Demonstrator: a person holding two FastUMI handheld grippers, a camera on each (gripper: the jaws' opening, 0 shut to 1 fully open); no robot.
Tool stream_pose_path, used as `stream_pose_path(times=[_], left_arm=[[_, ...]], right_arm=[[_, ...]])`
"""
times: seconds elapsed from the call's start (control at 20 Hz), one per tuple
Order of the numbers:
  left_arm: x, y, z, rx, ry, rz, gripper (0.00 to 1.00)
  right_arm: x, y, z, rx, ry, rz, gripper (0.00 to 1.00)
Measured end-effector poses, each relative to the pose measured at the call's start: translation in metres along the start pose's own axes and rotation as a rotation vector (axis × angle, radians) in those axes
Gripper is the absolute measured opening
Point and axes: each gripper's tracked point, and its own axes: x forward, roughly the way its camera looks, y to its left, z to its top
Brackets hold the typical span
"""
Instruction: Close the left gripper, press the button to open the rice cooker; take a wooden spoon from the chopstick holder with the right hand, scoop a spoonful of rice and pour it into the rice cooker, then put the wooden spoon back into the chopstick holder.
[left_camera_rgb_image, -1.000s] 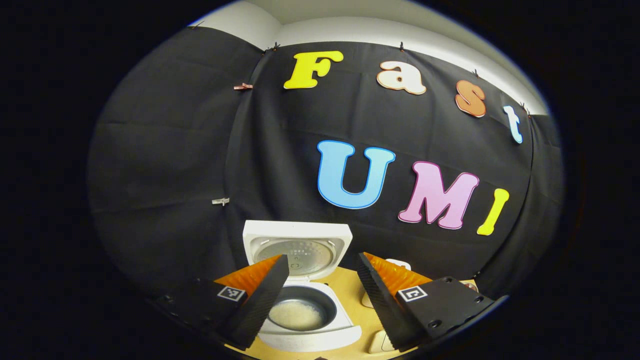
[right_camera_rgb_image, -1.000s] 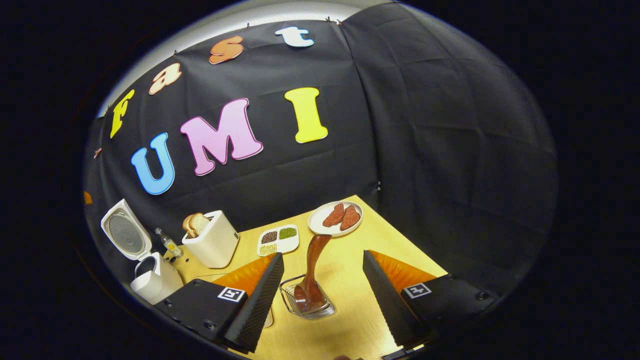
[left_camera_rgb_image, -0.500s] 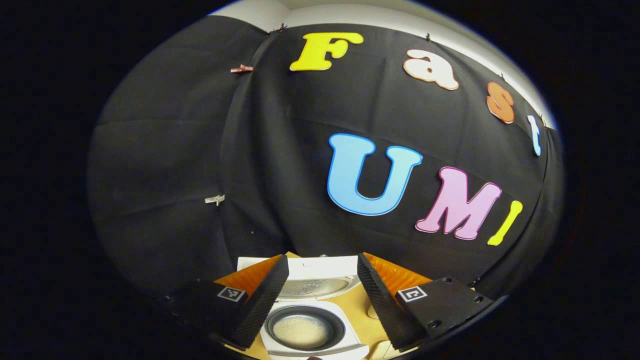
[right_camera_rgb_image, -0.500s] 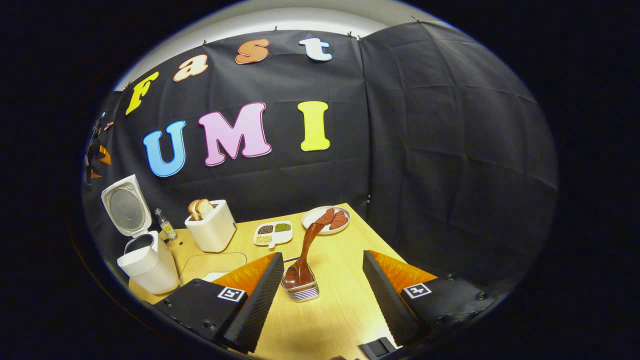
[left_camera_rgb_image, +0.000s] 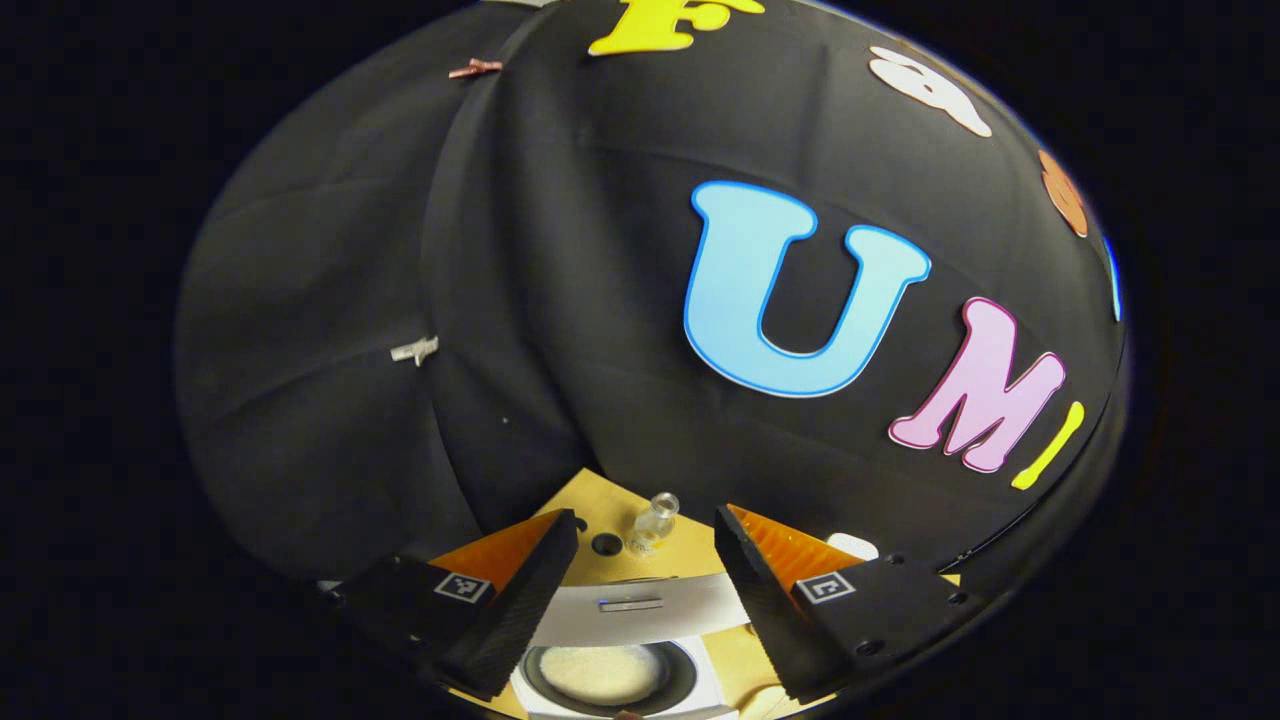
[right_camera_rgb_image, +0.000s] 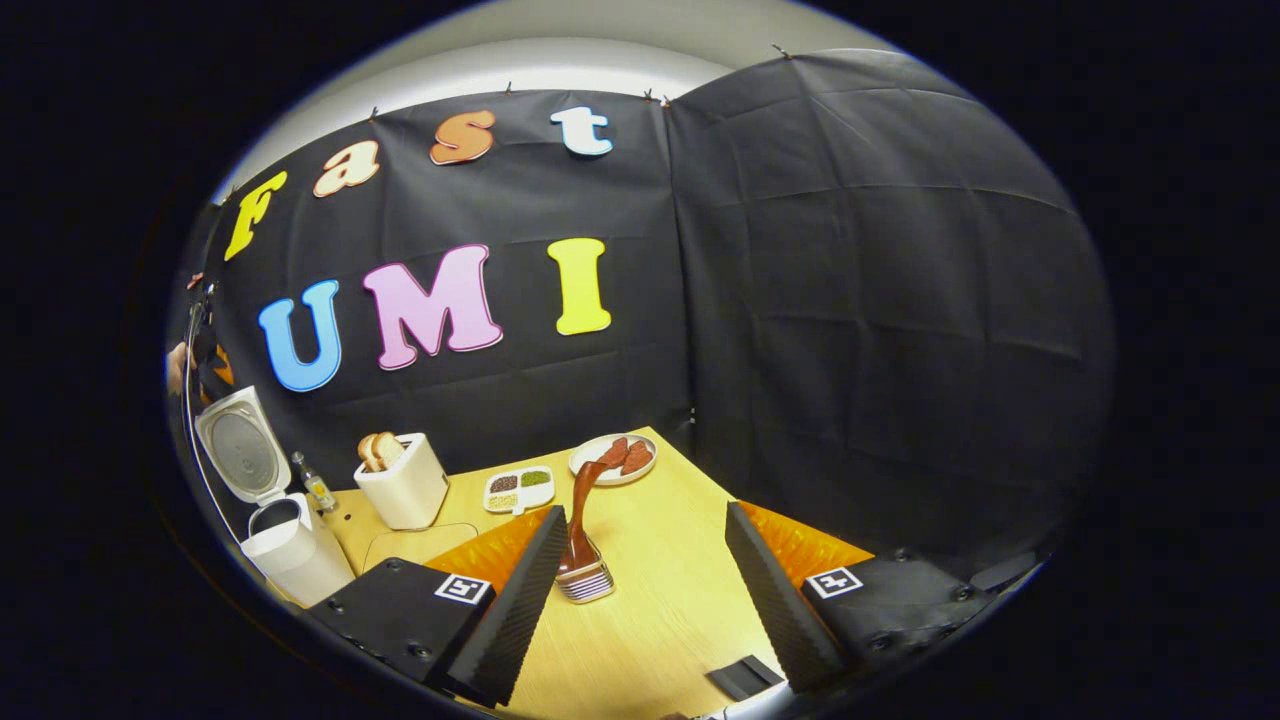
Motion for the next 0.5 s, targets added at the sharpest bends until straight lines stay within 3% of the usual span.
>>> stream_pose_path(times=[0.25,0.5], left_arm=[[0.014,0.01,-0.011,0.061,0.048,0.076,0.96],[0.002,0.012,-0.023,0.103,0.026,0.103,0.96]], right_arm=[[0.009,0.001,-0.01,0.074,0.036,-0.008,0.98],[0.02,0.03,-0.012,0.038,0.052,0.079,0.98]])
